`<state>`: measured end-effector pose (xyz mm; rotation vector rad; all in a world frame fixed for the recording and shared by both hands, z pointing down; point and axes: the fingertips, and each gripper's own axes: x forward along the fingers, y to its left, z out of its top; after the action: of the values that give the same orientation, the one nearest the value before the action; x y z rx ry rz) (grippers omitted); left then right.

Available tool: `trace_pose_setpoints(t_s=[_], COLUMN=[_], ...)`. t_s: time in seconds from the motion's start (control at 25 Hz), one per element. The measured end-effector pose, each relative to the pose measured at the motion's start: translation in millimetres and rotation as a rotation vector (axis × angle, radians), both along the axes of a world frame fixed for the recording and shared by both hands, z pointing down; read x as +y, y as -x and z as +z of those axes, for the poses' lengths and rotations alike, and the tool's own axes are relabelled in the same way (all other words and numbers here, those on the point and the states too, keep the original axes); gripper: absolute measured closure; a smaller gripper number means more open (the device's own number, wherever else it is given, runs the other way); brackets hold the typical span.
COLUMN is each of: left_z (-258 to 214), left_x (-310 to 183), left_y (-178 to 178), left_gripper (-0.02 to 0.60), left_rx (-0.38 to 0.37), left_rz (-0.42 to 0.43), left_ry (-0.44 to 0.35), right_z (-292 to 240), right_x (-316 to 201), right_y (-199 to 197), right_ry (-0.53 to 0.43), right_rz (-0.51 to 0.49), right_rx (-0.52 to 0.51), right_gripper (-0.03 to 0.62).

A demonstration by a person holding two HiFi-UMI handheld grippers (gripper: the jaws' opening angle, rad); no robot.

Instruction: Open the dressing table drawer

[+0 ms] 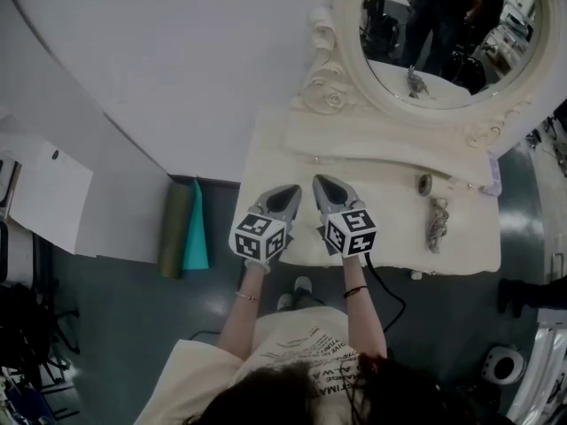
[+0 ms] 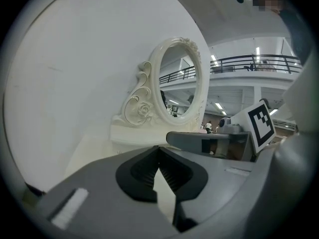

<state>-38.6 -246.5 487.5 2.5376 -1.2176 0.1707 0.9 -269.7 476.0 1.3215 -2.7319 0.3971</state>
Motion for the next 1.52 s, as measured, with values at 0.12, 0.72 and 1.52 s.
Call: trace_pose_setpoints(t_s=[0.12,0.72,1.52], left_z=[7.2,41.6,79.0], left_x=[-11.0,-41.4,-68.7], left_y=[0.3,-5.5,5.3], left_gripper=[0.594,0.594,0.594], left_rx=[-0.006,-0.025,-0.035], left_rz=[-0.009,0.014,0.045], left_ry=[0.014,0.110,0.192], right_z=[10.6,50.8,106.1], right_x=[-10.1,-47.3,-90.4], right_y=[0.8,-7.7,-8.5], right_ry=[0.024,0.119,0.252], right_rz=[-0.012,0.077,0.252], right_rx=[0.008,0.037,0.104], right_gripper=[0.591,0.591,0.525])
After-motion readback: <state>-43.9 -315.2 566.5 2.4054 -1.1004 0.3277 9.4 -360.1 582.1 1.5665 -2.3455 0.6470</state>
